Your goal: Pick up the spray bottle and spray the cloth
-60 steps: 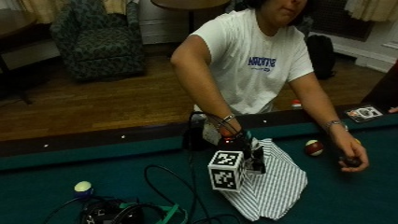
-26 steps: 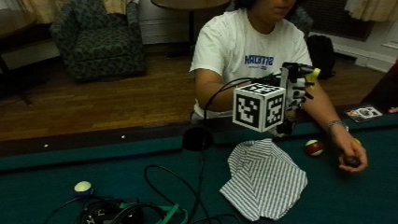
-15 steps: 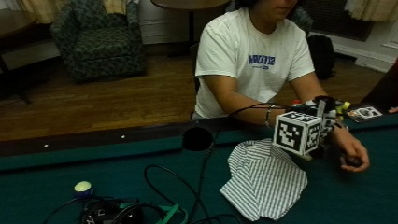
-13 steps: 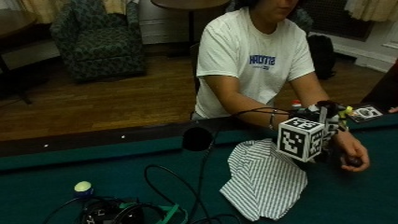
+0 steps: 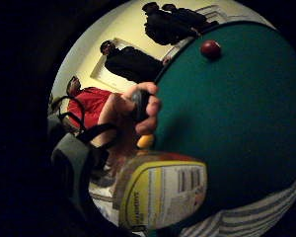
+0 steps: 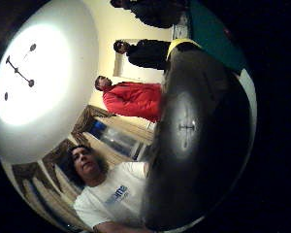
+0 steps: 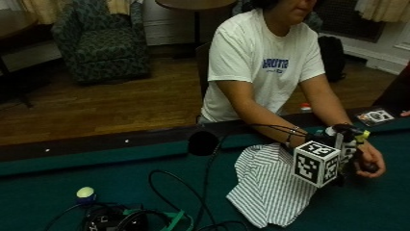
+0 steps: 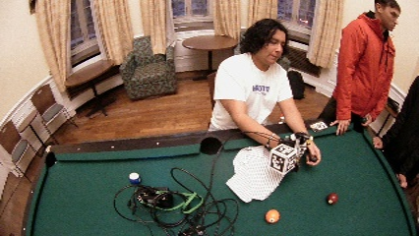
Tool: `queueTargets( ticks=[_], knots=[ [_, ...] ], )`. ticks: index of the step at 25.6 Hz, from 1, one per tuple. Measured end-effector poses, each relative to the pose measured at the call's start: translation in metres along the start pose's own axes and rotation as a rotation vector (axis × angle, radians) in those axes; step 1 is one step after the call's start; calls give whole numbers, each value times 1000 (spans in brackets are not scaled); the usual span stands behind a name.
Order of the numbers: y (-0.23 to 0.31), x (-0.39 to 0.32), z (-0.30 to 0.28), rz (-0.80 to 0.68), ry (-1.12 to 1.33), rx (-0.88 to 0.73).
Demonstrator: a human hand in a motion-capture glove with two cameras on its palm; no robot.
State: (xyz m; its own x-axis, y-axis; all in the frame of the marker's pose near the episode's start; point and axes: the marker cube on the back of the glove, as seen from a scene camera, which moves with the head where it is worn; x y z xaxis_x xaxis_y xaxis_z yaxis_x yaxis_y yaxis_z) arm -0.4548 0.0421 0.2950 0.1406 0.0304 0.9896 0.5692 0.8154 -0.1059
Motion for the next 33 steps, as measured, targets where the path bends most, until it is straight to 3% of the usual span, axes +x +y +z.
queueTargets(
  ticks=[17,23,33],
  knots=[
    [-53,21,9,6,-54,-1],
    [-49,24,9,59,-53,-35],
    [-19,50,-4,187,177,-174]
  ],
)
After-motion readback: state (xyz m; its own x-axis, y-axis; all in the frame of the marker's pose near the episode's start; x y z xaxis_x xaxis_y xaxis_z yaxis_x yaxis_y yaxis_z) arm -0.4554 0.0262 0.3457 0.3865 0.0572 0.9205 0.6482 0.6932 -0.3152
